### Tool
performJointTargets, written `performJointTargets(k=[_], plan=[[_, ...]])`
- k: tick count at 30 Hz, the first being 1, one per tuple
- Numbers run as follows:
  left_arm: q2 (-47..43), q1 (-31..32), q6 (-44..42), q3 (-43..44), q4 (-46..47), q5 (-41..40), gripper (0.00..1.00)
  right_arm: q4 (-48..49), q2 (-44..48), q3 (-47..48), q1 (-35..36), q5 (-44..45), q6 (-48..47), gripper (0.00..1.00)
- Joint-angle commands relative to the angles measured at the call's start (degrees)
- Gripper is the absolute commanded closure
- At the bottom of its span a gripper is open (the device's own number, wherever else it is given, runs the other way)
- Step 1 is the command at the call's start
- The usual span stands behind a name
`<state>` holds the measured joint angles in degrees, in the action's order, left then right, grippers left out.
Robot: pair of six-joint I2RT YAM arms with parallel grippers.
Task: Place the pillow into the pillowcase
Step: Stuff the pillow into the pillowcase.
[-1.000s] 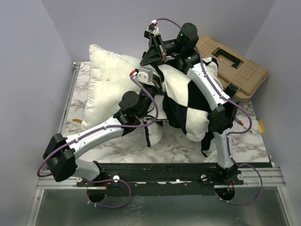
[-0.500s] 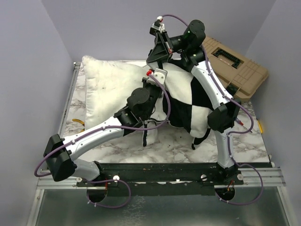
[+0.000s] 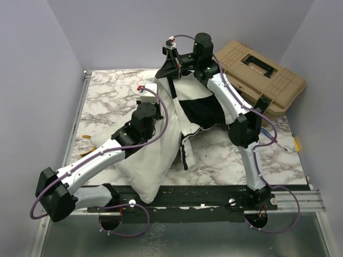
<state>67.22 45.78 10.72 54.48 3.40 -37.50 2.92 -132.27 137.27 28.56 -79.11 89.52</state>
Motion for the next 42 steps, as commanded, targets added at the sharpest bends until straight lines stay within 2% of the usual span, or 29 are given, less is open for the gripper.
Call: performJointTargets(k=[1,3,5,8,10,13,15,18,22,23,25,27,28,30,32,37,42], plan=[[-0.50,0.43,2.75,0.22,4.58,12.68,1.00,-2.66,-1.24,2.08,2.44,4.10,-2.19,1.00],[0.24,0.39,2.62,-1.23,9.15,17.35,1.00,-4.71,-1.68,1.64,4.04,4.10,-3.81,1.00],[0.88,0.51,3.00,-3.04,13.67,17.85,1.00,-5.05,-2.16,1.26,5.51,3.57,-4.30,1.00],[2.24,0.54,3.07,-6.47,21.13,12.75,1.00,-5.43,-2.23,1.05,7.02,2.40,-4.62,1.00],[5.12,0.07,2.71,-7.62,24.79,7.51,1.00,-6.10,-1.28,0.13,7.58,1.77,-5.44,1.00],[11.59,-2.77,3.05,-6.90,27.60,4.62,1.00,-9.15,1.98,-3.63,7.67,1.35,-8.80,1.00],[15.71,-5.55,5.24,-5.53,27.96,3.50,1.00,-11.62,4.90,-7.12,7.74,0.99,-11.63,1.00],[20.44,-10.81,8.72,-2.26,27.18,5.07,1.00,-21.08,8.51,-11.29,7.67,1.97,-20.61,1.00],[24.18,-13.96,5.77,6.86,16.05,7.94,1.00,-36.91,9.89,-14.19,6.29,6.82,-34.50,1.00],[23.99,-14.23,4.73,8.69,11.88,9.35,0.94,-39.41,9.64,-14.34,5.46,8.50,-37.08,1.00],[21.97,-14.55,4.03,11.04,3.54,13.51,0.72,-43.06,8.36,-13.06,3.64,10.89,-40.90,1.00],[18.28,-14.64,6.38,12.20,-6.79,19.03,0.40,-44.15,6.59,-10.62,1.76,11.53,-42.00,1.00],[16.11,-14.61,8.28,12.30,-11.35,22.07,0.31,-44.15,5.58,-9.18,0.92,11.71,-41.87,1.00],[11.21,-14.67,12.95,11.74,-18.88,26.54,0.20,-43.13,3.77,-6.72,-0.42,11.43,-40.89,1.00],[6.30,-14.62,18.05,10.85,-25.16,29.19,0.02,-41.54,2.44,-5.32,-1.30,10.78,-39.42,1.00],[-4.22,-14.21,23.74,6.82,-28.80,35.73,0.01,-37.99,2.02,-6.73,-1.66,9.81,-37.24,1.00],[-0.44,-10.79,24.85,5.07,-29.16,41.25,0.01,-36.67,3.06,-10.09,-1.70,10.00,-37.20,1.00]])
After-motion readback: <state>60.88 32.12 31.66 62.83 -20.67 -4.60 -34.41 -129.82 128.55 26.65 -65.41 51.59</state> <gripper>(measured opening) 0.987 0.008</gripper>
